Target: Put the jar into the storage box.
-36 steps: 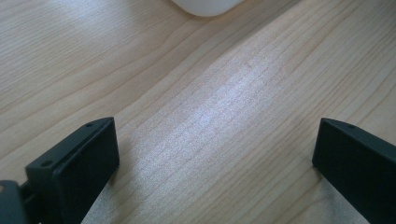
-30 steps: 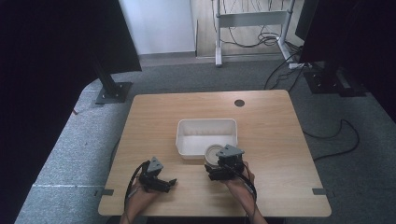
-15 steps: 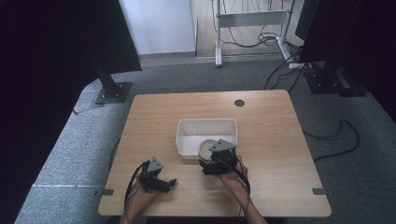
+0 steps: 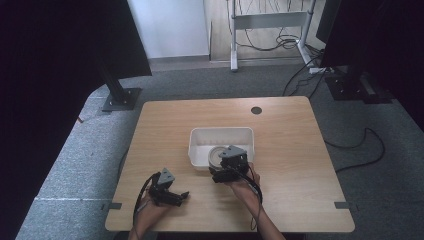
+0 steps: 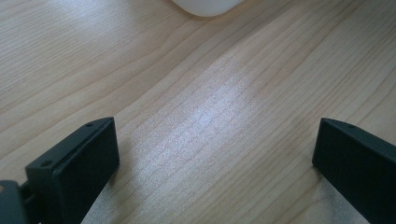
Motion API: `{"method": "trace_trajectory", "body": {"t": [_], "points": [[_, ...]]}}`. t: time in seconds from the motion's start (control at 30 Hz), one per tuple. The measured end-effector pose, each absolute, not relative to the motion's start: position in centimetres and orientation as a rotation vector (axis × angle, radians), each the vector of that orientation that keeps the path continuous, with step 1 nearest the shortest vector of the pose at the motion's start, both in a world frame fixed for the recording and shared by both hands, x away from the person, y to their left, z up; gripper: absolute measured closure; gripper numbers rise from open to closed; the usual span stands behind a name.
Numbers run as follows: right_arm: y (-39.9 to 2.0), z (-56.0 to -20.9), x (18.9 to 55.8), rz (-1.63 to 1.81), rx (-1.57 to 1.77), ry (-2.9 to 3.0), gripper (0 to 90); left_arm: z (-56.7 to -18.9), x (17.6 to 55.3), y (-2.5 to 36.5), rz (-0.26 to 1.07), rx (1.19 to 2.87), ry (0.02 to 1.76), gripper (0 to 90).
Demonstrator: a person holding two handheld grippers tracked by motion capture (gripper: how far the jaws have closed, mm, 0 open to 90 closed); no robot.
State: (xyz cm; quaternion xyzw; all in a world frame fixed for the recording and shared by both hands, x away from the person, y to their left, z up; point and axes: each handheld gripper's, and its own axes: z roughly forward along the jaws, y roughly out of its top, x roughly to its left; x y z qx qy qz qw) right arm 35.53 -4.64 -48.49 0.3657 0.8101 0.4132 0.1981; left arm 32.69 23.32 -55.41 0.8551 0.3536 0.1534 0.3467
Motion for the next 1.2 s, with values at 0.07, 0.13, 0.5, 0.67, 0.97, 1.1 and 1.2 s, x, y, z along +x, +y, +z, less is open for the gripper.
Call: {"method": "trace_trajectory", "body": {"t": [0.07, 0.13, 0.5, 0.67, 0.97, 1.1, 1.2], "points": [[-4.6, -48.5, 35.8, 1.157, 1.028, 2.265, 9.4, -55.4, 32.7, 23.3, 0.399, 2.219, 0.917, 0.2], [-4.5, -48.4, 36.0, 1.156, 1.03, 2.263, 9.4, -55.4, 32.7, 23.3, 0.4, 2.22, 0.915, 0.2], [-4.1, -48.3, 37.2, 1.15, 1.045, 2.249, 9.4, -55.4, 32.7, 23.3, 0.398, 2.22, 0.917, 0.2], [-3.8, -48.3, 37.8, 1.142, 1.047, 2.244, 9.4, -55.4, 32.7, 23.3, 0.398, 2.219, 0.917, 0.2], [-3.1, -48.5, 38.7, 1.14, 1.055, 2.237, 9.4, -55.4, 32.7, 23.3, 0.399, 2.218, 0.918, 0.2], [-2.8, -48.8, 39.2, 1.13, 1.06, 2.238, 9.4, -55.4, 32.7, 23.3, 0.398, 2.219, 0.917, 0.2], [-2.7, -49.0, 39.4, 1.129, 1.066, 2.239, 9.4, -55.4, 32.7, 23.3, 0.398, 2.218, 0.918, 0.2]]}}
